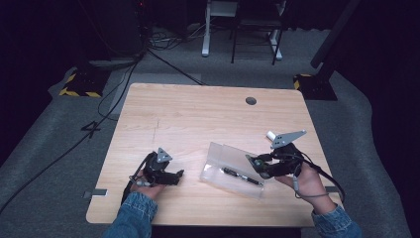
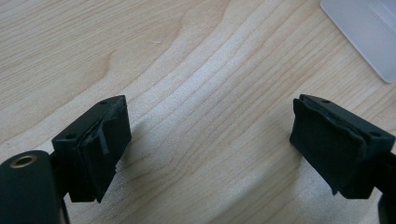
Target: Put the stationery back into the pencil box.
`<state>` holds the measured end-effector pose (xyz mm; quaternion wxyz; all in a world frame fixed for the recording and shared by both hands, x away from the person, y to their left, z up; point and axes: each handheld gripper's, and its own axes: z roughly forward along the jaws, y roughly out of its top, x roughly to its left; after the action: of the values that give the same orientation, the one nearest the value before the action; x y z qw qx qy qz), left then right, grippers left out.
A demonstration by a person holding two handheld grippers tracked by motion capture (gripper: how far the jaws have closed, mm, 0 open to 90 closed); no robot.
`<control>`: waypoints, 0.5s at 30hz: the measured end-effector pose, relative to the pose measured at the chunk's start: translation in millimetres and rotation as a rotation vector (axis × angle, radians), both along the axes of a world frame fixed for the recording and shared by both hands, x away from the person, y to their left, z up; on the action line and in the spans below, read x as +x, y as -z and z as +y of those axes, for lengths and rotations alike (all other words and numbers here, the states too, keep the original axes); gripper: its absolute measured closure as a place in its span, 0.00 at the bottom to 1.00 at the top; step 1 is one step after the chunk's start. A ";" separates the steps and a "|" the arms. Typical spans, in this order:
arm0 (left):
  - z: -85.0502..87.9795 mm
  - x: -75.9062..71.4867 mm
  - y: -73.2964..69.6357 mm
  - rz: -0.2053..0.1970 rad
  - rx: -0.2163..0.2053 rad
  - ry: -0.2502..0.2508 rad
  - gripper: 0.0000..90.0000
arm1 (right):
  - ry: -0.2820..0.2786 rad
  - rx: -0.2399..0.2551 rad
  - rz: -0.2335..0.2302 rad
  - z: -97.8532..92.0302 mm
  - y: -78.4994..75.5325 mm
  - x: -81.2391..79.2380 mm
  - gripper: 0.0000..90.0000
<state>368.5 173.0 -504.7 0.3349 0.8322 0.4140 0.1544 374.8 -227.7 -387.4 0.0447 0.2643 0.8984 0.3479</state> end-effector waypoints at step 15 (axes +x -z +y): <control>0.0 0.1 0.0 0.000 0.000 0.000 0.14 | -0.112 -0.102 0.068 27.6 19.4 -7.9 0.57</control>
<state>368.6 173.0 -504.7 0.3350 0.8323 0.4138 0.1544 366.9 -200.1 -406.9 0.0082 0.2229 0.9293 0.2943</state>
